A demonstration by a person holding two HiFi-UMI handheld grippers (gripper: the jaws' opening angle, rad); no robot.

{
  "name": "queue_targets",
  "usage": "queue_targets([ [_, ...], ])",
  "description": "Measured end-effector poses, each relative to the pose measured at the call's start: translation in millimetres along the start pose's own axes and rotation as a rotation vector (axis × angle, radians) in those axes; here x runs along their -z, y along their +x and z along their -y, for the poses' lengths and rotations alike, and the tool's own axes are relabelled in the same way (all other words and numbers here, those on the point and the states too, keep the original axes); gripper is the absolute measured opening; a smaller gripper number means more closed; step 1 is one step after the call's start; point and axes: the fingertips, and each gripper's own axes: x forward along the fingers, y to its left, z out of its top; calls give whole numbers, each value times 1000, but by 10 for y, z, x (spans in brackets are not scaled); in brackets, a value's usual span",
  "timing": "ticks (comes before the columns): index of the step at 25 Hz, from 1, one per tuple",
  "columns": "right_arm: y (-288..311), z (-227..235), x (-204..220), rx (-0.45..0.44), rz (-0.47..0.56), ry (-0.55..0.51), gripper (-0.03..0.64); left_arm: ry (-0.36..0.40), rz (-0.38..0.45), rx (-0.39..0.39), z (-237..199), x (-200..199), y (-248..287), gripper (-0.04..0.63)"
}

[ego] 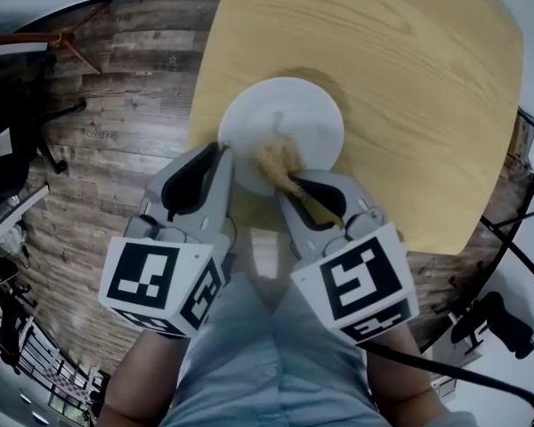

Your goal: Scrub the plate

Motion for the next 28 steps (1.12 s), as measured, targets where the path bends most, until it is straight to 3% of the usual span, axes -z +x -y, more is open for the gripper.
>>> queue_targets([
  [12, -283, 407, 182, 112, 18, 70, 40, 48, -13, -13, 99, 3, -24, 66],
  [20, -285, 670, 19, 169, -2, 40, 40, 54, -25, 4, 141, 15, 10, 66],
  [28, -133, 634, -250, 156, -18, -24, 40, 45, -32, 37, 185, 31, 26, 64],
])
